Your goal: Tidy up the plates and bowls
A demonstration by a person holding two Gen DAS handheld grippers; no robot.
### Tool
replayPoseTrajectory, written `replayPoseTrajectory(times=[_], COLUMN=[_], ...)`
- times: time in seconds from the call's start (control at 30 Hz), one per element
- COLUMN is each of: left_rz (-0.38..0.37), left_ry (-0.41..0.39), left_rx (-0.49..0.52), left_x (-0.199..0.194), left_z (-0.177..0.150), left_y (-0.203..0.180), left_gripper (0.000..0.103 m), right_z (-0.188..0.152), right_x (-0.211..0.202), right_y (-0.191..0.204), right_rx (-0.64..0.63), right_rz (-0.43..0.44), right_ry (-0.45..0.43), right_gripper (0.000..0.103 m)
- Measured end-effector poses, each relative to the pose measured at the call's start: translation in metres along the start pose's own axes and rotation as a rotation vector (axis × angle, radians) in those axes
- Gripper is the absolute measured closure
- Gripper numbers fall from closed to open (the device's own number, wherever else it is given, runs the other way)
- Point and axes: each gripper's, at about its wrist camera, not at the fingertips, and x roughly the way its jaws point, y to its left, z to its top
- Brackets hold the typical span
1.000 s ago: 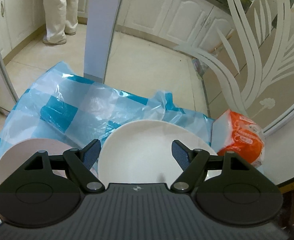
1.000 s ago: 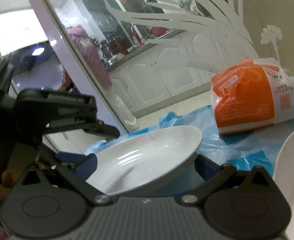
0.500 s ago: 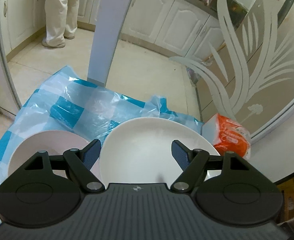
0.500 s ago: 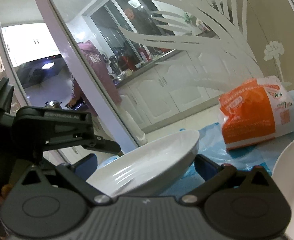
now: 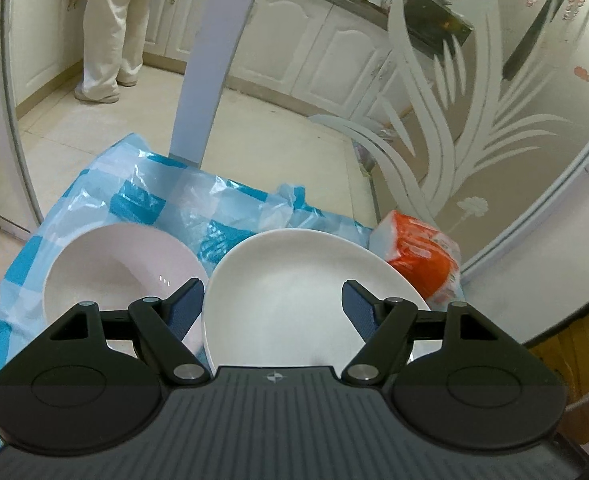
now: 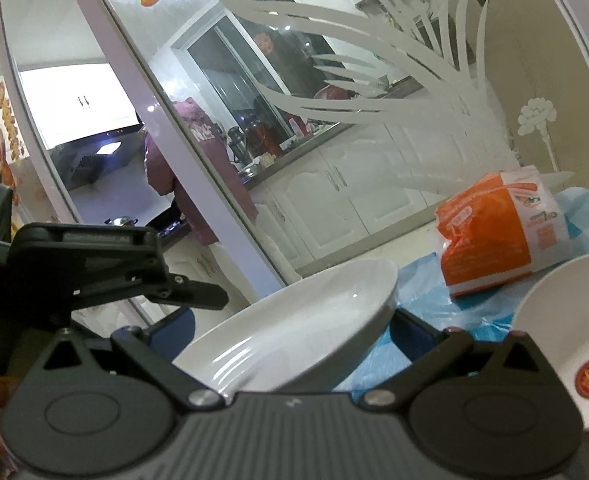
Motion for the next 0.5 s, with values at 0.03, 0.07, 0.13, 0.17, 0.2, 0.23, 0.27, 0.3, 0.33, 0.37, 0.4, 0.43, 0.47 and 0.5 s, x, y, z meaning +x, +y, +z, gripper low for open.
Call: replayPoseTrajectory(times=[0.03,0.07,0.13,0.17,0.2,0.23,0.27,0.3,0.33,0.37,0.4,0.43,0.47,0.5], left_rz=[-0.004,-0.008,-0.020,-0.026,-0.030,-0.031,-0.031,-0.032,-0.034,-0.037,-0.040,-0.041,-0.037,-0.031], left_ry=[-0.002,-0.005,-0.009,-0.011,-0.012,-0.012,-0.012,-0.013,-0.014,-0.015,-0.018,-0.021,-0.023,-0.024], left_rx=[0.000,0.000,-0.005,-0.009,-0.013,-0.017,-0.019,-0.021,-0.026,-0.030,-0.032,-0.035,-0.038,-0.040], left_x=[-0.005,-0.009,-0.019,-0.024,-0.028,-0.033,-0.038,-0.043,-0.048,-0.053,-0.058,-0.064,-0.069,-0.073], left_z=[-0.003,-0.006,-0.012,-0.015,-0.018,-0.021,-0.024,-0.028,-0.031,-0.034,-0.037,-0.040,-0.044,-0.048], left_y=[0.000,-0.001,0.000,0.000,0.001,0.001,0.001,0.002,0.004,0.005,0.006,0.008,0.010,0.011], left_gripper=[0.014,0.014,0.014,0.014,0.015,0.015,0.015,0.015,0.015,0.015,0.015,0.015,0.015,0.015], right_z=[-0.001,-0.001,-0.002,-0.003,-0.003,-0.004,-0.004,-0.005,-0.006,-0.006,-0.008,-0.009,-0.010,-0.012], right_x=[-0.004,-0.008,-0.017,-0.021,-0.027,-0.031,-0.035,-0.039,-0.043,-0.047,-0.052,-0.056,-0.062,-0.066], right_y=[0.001,0.002,0.005,0.007,0.009,0.012,0.013,0.015,0.018,0.019,0.023,0.025,0.028,0.032], right_rx=[0.001,0.002,0.002,0.000,-0.005,-0.009,-0.011,-0.013,-0.014,-0.016,-0.023,-0.030,-0.037,-0.038], right_rz=[0.000,0.001,0.003,0.003,0.005,0.007,0.010,0.013,0.018,0.021,0.025,0.027,0.034,0.042], right_ry=[0.000,-0.001,-0.003,-0.004,-0.007,-0.010,-0.010,-0.008,-0.007,-0.008,-0.010,-0.012,-0.014,-0.013], right_gripper=[0.000,0.000,0.000,0.000,0.000,0.000,0.000,0.000,0.000,0.000,0.000,0.000,0.000,0.000])
